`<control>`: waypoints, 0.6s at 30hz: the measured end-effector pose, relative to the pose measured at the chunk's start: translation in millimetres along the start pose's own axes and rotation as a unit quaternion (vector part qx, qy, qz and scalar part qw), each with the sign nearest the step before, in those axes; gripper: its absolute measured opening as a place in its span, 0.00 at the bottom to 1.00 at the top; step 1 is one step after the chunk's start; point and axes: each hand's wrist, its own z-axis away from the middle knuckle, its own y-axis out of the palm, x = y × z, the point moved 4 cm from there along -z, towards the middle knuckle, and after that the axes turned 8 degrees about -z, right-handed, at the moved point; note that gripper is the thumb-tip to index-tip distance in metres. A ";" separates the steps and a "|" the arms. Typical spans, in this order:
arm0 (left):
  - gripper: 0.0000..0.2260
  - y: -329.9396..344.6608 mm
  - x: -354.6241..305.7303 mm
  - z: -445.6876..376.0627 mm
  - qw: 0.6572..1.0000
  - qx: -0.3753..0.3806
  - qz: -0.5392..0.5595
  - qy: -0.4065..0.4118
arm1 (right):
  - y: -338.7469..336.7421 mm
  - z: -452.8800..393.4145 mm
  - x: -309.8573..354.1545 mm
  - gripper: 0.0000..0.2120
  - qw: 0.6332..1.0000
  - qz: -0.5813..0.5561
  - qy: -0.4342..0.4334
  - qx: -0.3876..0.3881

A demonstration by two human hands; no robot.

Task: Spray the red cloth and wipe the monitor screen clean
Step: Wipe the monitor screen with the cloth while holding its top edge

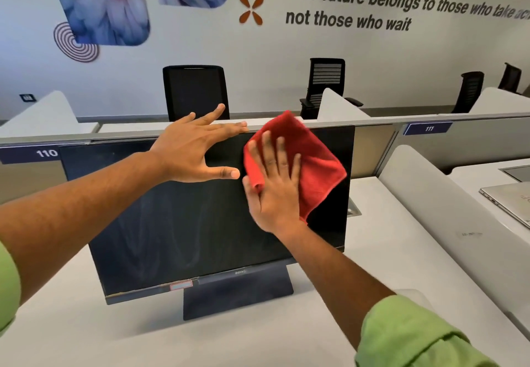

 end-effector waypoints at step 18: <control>0.47 1.9 -1.4 -1.0 1.000 -0.018 -0.023 0.005 | 18.3 14.1 36.3 0.30 0.998 -0.039 -0.032 0.046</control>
